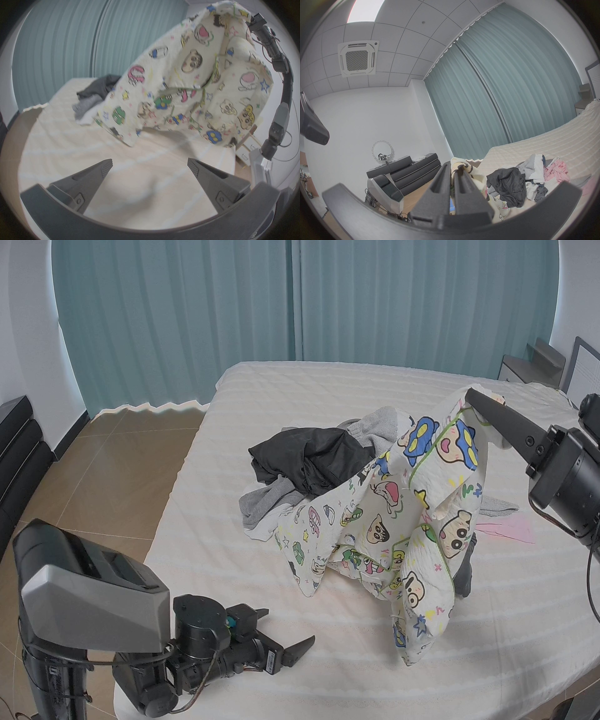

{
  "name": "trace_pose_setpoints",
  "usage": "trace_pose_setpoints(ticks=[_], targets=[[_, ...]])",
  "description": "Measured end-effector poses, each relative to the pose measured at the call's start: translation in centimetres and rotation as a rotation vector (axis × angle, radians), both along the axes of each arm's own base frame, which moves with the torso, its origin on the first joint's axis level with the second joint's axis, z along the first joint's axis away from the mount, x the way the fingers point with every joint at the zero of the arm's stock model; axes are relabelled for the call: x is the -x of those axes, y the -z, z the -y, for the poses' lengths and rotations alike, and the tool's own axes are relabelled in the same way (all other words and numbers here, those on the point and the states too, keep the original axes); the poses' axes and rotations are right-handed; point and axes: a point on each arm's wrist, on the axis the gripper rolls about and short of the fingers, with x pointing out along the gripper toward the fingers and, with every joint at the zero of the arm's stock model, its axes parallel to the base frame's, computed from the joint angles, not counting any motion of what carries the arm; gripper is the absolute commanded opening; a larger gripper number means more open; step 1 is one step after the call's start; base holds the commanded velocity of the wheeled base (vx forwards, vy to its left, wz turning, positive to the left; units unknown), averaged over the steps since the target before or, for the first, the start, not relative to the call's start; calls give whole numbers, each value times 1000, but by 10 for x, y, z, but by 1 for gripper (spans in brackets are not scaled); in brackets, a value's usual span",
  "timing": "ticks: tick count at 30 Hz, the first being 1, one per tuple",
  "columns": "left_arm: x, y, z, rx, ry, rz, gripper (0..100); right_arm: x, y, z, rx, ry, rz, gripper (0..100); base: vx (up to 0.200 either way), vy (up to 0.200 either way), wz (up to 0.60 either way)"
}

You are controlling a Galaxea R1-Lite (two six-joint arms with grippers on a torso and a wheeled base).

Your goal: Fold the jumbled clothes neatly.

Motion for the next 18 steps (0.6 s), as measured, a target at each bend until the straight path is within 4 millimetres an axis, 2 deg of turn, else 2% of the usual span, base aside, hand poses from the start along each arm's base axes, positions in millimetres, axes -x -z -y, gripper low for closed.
trace_pose_setpoints(ticks=[6, 18], targets=[[-4, 9, 21, 34, 21, -5, 100, 0, -1, 0, -2, -1, 4, 0, 0, 0, 0], [-45, 17, 53, 111, -60, 104, 100, 1, -2, 1, -5, -1, 6, 0, 0, 0, 0]])
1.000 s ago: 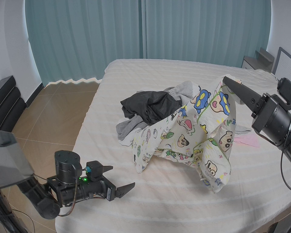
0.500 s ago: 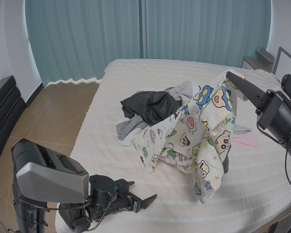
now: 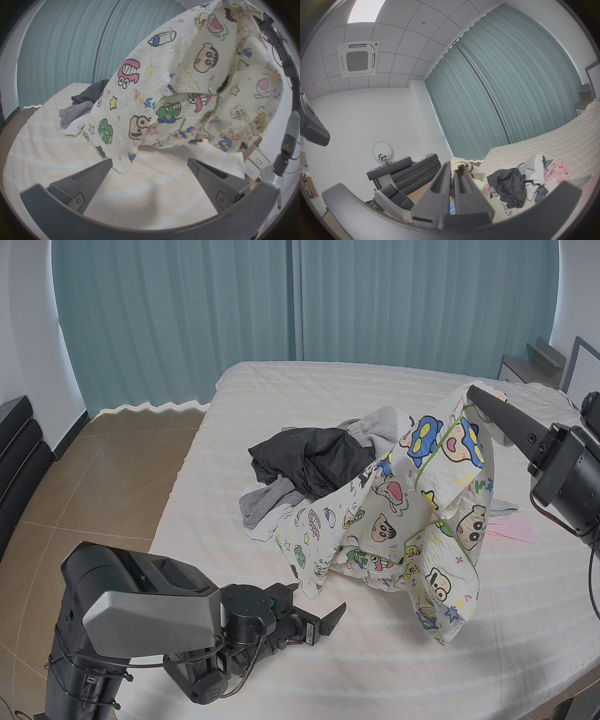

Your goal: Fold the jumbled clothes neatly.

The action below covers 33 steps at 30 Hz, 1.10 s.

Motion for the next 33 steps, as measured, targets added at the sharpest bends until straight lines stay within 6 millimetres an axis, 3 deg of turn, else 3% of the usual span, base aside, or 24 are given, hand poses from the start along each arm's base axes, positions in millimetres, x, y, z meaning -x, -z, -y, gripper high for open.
trace_pose_setpoints(ticks=[12, 30, 31, 33], targets=[[-44, 8, 11, 52, -135, 90, 100, 0, -1, 1, -4, 0, 2, 0, 0, 0, 0], [-83, 26, 16, 59, -184, 105, 100, 1, 0, 5, -6, 17, 4, 0, 0, 0, 0], [-86, 26, 14, 59, -190, 105, 0, 1, 0, 5, -6, 17, 3, 0, 0, 0, 0], [-89, 27, 13, 58, -197, 104, 0, 1, 0, 5, -5, 18, 3, 0, 0, 0, 0]])
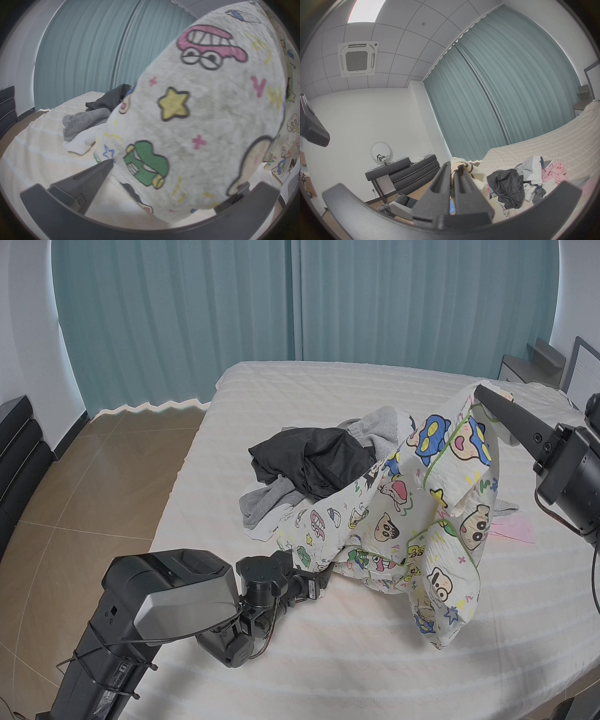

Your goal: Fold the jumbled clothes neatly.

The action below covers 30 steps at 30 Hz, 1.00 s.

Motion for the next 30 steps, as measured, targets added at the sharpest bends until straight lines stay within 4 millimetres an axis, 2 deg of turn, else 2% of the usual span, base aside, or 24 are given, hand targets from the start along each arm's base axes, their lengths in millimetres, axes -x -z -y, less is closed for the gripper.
trace_pose_setpoints(ticks=[10, 15, 20, 24, 30], targets=[[5, 5, -9, -27, -25, -26, 0, -1, 4, 7, 3, 27, -11, 0, 0, 0, 0], [8, 1, -22, -40, -81, -20, 0, -1, 8, 12, 11, 50, -21, 0, 0, 0, 0], [16, -9, -47, -61, -130, -20, 0, 0, 14, 19, 21, 77, -33, 0, 0, 0, 0], [19, -37, -69, -47, -175, 7, 0, 1, 18, 26, 32, 103, -48, 0, 0, 0, 0], [32, -101, -104, 11, -245, 103, 0, 3, 26, 38, 51, 158, -76, 0, 0, 0, 0]])
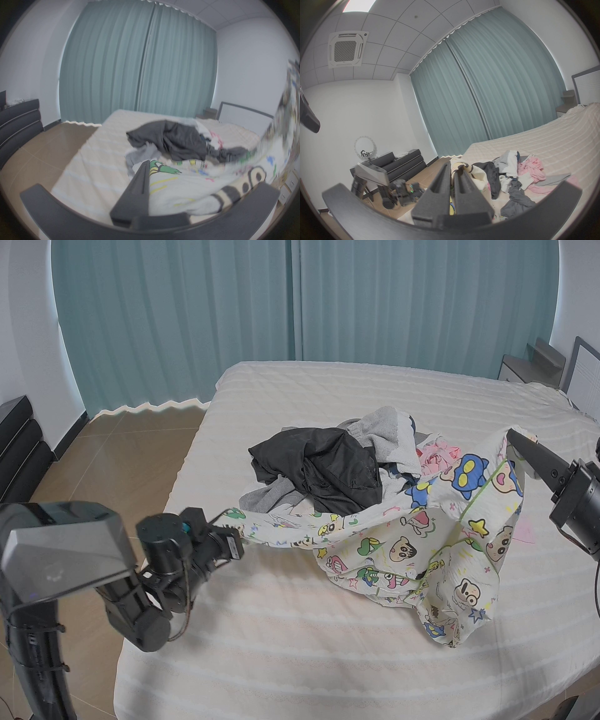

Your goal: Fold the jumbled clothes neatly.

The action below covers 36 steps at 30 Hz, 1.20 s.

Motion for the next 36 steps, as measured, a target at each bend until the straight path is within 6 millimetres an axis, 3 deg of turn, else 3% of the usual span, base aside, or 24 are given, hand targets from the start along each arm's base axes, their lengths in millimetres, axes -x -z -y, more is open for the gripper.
trace_pose_setpoints(ticks=[8, 13, 18, 23, 29, 36], targets=[[41, -94, -33, 82, -44, 217, 0, 1, 1, 21, -3, 109, 4, 0, 0, 0, 0], [68, -141, -47, 105, -52, 280, 0, 3, -7, 32, -17, 168, 33, 0, 0, 0, 0], [95, -185, -57, 118, -52, 318, 0, 9, -24, 40, -35, 202, 70, 0, 0, 0, 0], [123, -228, -68, 156, -50, 412, 0, 23, -53, 47, -61, 213, 130, 0, 0, 0, 0], [151, -255, -78, 188, -53, 513, 0, 38, -70, 53, -90, 218, 191, 0, 0, 0, 0], [167, -266, -85, 199, -57, 568, 0, 47, -76, 56, -106, 216, 226, 0, 0, 0, 0]])
